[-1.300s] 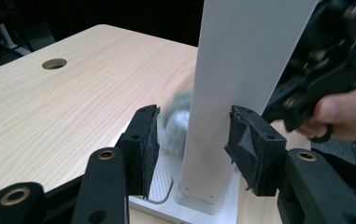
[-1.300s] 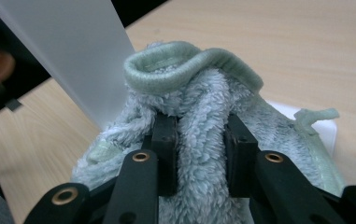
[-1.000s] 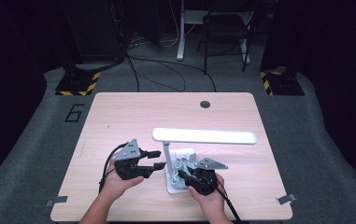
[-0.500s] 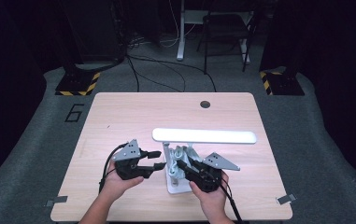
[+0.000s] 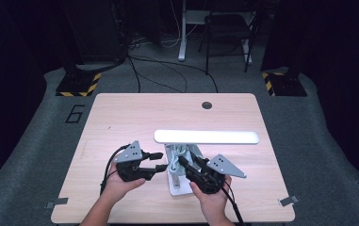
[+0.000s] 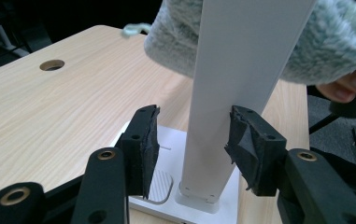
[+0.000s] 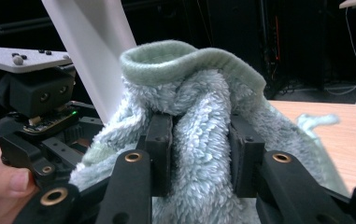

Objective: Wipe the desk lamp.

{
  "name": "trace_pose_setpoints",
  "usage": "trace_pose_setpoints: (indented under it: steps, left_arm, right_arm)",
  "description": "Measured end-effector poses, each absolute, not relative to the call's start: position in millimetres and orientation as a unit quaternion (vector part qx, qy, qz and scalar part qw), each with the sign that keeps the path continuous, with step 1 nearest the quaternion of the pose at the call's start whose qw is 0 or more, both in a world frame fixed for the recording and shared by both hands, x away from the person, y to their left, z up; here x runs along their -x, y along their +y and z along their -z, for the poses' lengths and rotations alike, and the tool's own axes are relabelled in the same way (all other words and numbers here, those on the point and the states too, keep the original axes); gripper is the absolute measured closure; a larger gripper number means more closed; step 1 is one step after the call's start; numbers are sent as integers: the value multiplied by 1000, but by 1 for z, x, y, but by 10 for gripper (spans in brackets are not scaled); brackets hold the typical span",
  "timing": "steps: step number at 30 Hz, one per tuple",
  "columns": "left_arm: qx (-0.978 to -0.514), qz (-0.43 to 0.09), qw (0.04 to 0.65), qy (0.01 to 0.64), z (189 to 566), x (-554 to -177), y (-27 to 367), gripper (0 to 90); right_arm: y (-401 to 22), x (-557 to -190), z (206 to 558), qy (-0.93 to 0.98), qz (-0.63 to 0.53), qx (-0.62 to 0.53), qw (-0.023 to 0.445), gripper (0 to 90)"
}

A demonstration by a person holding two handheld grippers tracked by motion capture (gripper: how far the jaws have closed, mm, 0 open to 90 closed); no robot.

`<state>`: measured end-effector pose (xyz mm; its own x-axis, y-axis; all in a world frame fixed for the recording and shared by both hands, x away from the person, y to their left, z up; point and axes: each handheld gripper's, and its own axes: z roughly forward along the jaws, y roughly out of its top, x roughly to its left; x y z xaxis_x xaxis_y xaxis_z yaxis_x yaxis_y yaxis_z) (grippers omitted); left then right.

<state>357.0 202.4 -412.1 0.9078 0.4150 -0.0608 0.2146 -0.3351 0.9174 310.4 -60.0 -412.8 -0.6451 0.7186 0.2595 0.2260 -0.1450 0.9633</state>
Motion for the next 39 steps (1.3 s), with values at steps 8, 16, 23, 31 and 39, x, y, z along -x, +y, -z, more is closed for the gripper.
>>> trace_pose_setpoints:
  steps: [8, 16, 23, 31, 39]
  left_arm:
    - [-812, -91, 543, 194, 412, -357, 202, 520]
    - [-812, -90, 543, 194, 412, -357, 202, 520]
    - [-811, -90, 544, 194, 412, -357, 202, 520]
    - [-812, -88, 543, 194, 412, -357, 202, 520]
    - [-811, -90, 544, 195, 412, -357, 202, 520]
  right_arm:
    - [-59, -313, 446, 634, -637, -401, 178, 658]
    - [-59, -309, 462, 625, -644, -395, 198, 649]
    - [-59, -311, 458, 619, -648, -405, 182, 654]
    - [-57, -311, 430, 593, -677, -398, 182, 652]
    - [-56, -309, 398, 571, -705, -380, 179, 648]
